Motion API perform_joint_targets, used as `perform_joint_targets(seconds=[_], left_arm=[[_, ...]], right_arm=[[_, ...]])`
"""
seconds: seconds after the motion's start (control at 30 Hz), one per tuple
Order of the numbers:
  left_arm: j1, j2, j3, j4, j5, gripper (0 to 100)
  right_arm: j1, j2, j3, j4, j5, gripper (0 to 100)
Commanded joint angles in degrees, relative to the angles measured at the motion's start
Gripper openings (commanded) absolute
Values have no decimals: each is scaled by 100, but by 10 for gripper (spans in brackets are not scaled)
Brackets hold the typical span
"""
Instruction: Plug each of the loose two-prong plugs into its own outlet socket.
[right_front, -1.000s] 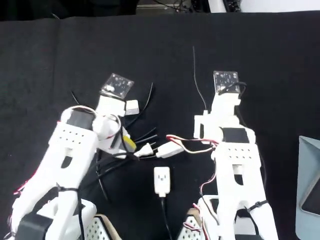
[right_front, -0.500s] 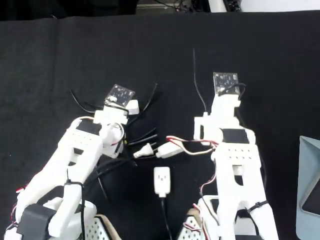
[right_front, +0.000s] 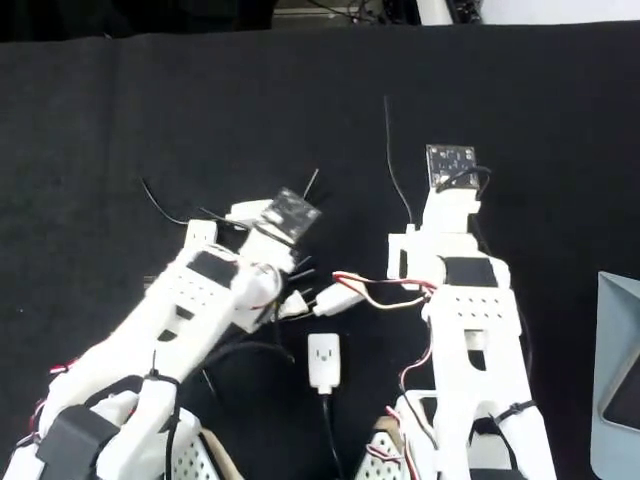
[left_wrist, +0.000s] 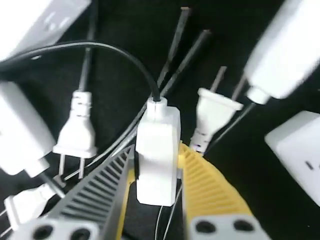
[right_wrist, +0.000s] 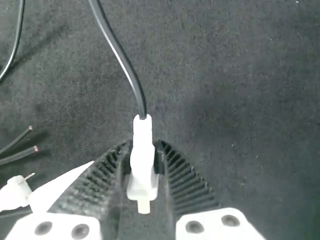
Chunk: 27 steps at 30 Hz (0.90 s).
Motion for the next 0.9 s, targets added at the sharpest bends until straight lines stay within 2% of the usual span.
perform_joint_targets(seconds=[0.0, 0.2, 0.37, 0.77, 0.87], left_arm=[[101, -9, -92, -70, -44, 49], [-1174, 0, -75, -105, -62, 207], [-2070, -35, -180, -281, -97, 253], [-2510, -18, -435, -193, -97, 268], [-2440, -26, -374, -185, -97, 199]], right_arm=[[62, -145, -22, -114, -35, 13], [53, -145, -22, -114, -26, 13], [26, -145, -13, -114, -26, 13], [26, -145, -4, -114, -9, 13], [26, -145, -4, -114, -9, 13]])
